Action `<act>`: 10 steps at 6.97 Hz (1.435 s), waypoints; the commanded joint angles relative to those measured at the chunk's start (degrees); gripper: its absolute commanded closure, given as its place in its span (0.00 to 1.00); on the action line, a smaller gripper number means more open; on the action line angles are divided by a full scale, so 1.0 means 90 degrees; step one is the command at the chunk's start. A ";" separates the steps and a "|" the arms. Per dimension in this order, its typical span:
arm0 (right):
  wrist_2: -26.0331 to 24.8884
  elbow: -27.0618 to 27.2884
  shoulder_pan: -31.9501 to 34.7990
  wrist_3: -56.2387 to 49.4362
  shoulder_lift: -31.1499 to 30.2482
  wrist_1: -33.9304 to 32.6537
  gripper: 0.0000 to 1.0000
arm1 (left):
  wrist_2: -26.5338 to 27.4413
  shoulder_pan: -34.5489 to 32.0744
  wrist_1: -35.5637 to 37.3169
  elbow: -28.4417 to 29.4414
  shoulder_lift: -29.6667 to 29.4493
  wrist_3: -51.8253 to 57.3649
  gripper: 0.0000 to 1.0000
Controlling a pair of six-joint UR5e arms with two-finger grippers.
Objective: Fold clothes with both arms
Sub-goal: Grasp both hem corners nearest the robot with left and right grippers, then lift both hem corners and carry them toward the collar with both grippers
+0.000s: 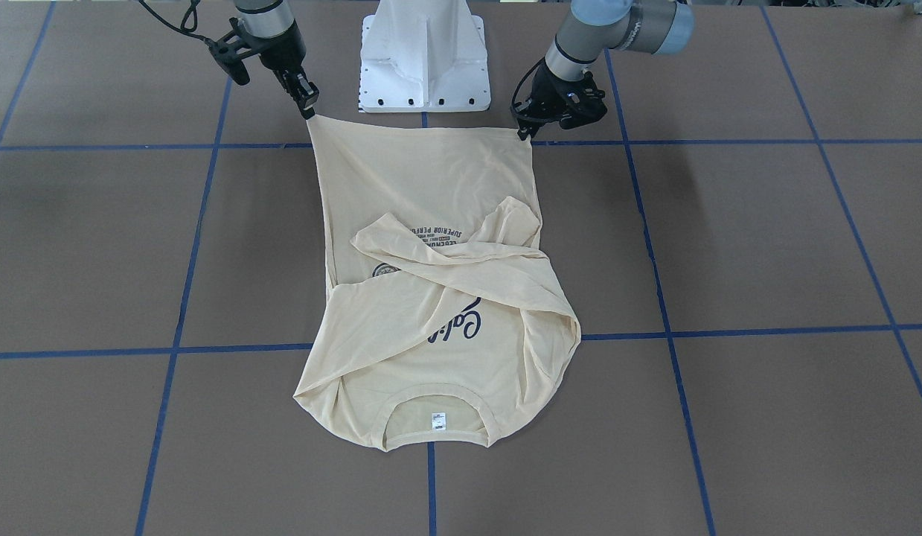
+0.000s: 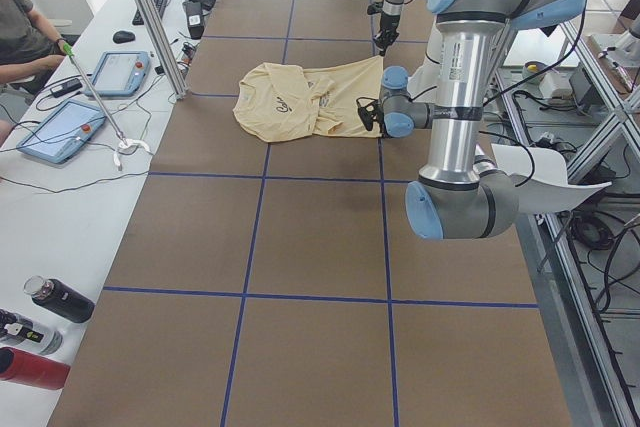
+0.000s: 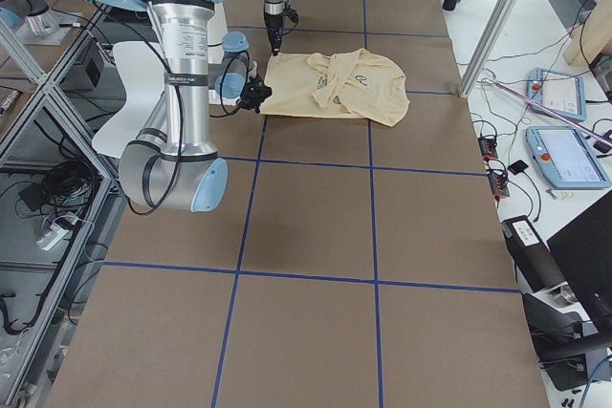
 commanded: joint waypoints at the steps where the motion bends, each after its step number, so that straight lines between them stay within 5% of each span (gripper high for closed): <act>1: 0.0010 0.0033 0.0000 0.0000 -0.0005 0.0000 1.00 | -0.0039 -0.0019 0.0016 -0.0163 0.0024 0.0008 1.00; 4: 0.0068 0.0684 -0.0010 0.0010 -0.0171 -0.0349 1.00 | -0.0282 -0.0039 0.0065 -0.1283 0.0675 -0.0021 1.00; 7: 0.0623 0.1059 0.0651 0.1219 0.0013 -0.0518 1.00 | -0.0371 -0.0620 0.0065 -0.2088 0.0533 -0.1933 1.00; 8: 0.1195 0.0779 0.1515 0.1211 0.0237 -0.0527 1.00 | -0.0381 -0.1408 0.0113 -0.1982 0.0048 -0.1838 1.00; 10: 0.2843 -0.0885 0.3429 0.1065 0.1696 -0.0624 1.00 | -0.0400 -0.2513 0.0356 -0.0943 -0.0849 -0.1206 1.00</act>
